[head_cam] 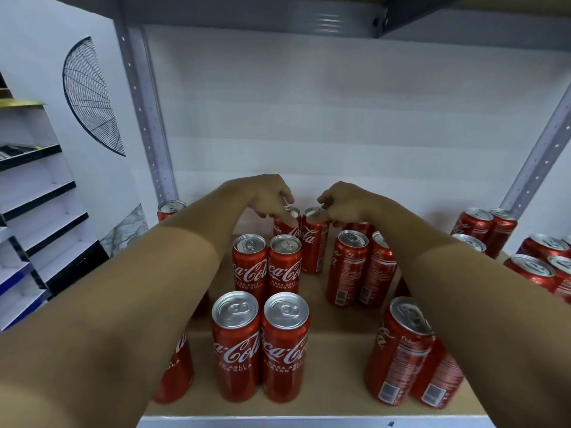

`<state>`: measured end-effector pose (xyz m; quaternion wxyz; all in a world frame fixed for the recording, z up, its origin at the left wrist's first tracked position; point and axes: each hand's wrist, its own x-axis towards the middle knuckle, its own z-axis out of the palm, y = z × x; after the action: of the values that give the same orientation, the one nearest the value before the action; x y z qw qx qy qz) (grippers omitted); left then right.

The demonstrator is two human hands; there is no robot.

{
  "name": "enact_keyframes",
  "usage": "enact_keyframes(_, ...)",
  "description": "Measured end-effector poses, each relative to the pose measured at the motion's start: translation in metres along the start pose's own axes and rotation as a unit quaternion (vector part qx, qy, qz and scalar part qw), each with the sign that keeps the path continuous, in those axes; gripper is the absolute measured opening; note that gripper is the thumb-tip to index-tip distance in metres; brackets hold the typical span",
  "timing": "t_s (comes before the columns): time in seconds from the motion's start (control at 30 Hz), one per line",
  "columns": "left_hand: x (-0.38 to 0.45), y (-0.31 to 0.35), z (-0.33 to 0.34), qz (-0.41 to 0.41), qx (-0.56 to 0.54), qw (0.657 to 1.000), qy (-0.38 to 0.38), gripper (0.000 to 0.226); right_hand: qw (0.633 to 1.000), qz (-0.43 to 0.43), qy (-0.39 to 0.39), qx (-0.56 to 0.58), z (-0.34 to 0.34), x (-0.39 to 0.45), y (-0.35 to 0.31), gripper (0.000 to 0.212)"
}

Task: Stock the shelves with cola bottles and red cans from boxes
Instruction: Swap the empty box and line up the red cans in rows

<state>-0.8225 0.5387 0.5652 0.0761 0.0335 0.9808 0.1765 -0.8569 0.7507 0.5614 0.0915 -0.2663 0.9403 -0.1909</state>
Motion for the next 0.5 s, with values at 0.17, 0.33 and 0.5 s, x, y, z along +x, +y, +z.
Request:
enact_keyframes(0.17,-0.0017,0.0059,0.0025,-0.041,0.013,0.999,0.009,0.063,1.000,0.012,0.015,-0.021,0.0025,0.0005,-0.0037,0.052)
enact_keyframes(0.33,-0.0023,0.0055,-0.0039,0.002,0.022,1.000,-0.016,0.044,0.999,-0.011,-0.029,0.015,-0.0015,0.0030,0.0026,0.047)
enact_keyframes(0.5,-0.0007,-0.0002,-0.0037,0.008,-0.035,0.999,-0.009,0.070,0.996,-0.008,-0.027,0.083,-0.0003,0.0031,0.0051,0.086)
